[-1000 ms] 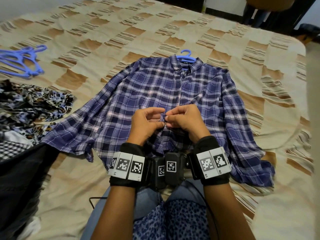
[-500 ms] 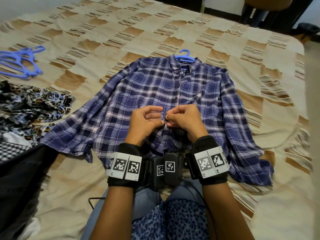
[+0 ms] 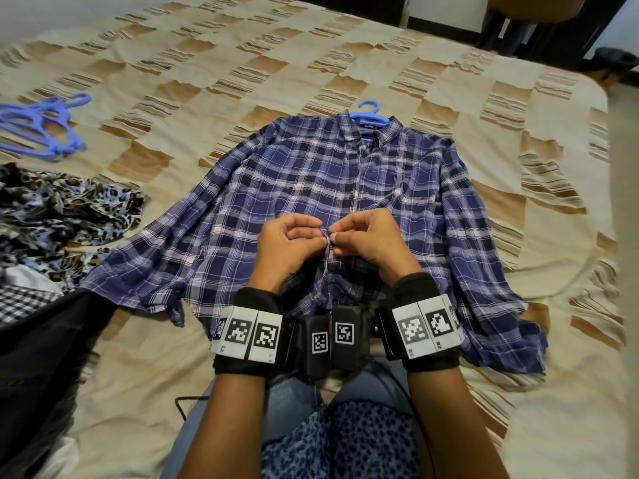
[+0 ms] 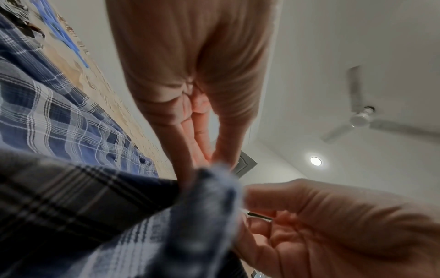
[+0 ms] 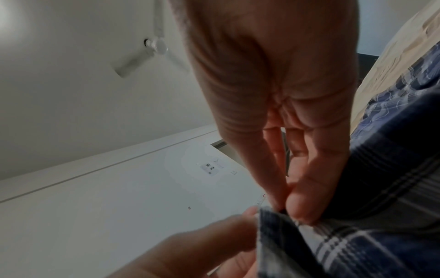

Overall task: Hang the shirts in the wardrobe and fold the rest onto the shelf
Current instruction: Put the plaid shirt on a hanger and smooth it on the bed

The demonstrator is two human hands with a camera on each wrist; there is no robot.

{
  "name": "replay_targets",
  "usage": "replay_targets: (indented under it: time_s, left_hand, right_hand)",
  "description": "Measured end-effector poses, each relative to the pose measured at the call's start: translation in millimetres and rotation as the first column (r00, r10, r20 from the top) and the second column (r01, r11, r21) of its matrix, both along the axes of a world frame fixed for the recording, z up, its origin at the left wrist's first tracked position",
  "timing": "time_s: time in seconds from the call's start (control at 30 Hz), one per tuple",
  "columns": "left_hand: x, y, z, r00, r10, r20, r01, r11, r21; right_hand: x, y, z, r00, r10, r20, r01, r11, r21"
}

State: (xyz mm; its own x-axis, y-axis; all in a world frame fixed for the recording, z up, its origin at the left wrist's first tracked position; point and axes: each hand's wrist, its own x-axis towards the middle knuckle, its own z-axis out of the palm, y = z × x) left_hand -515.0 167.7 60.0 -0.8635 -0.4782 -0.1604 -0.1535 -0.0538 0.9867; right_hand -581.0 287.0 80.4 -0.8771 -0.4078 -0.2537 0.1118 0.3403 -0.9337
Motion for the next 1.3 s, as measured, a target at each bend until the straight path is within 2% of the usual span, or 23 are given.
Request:
replay_targets:
  time_s: [0.33,0.5,0.73,0.9,1.03,1.3]
  left_hand:
    - [-1.8,2.4,-1.0,1.0,0.003,-0.02,-0.005,0.998,-0.065]
    - [-1.0,1.1,0.5,0.998,0.032,-0.052,-0.035,0.998,-0.046]
    - [-1.5,-0.5,-2.2,0.998,0.035,-0.056,-0.037,0.999,-0.033]
    - [-1.7,2.6,-1.3,0.996,0.054,-0.07,-0.051,0.998,0.042]
    - [-2.6,1.8,-1.7,0.996,0.059,-0.06,-0.056,0.998,0.038]
    - [-3.9,-2.1,-4.2,0.998,0.016,-0.06,-0.012,0.997,0.073]
  right_hand:
    - [-1.3,-6.5,-8.3,0.982,0.061,-0.179,-0.044,0.994,0.099]
    - [-4.9,-3.2,-9.9,0.986,0.01,-0.166,-0.011,1.0,-0.006]
    - [-3.8,-2.5,-5.7,0.97,0.081,-0.227,-0.078,0.997,0.022]
    - [-7.3,-3.6,-11.7,0.956,0.047,-0.291,-0.032,0.998,0.057]
    - [-6.9,-4.8,-12.6,0.944,0.048,-0.326,-0.033,0.998,0.053]
    - [-7.6,-5.7,-16.0,0.951,-0.02,-0.309,0.03,0.999,0.027]
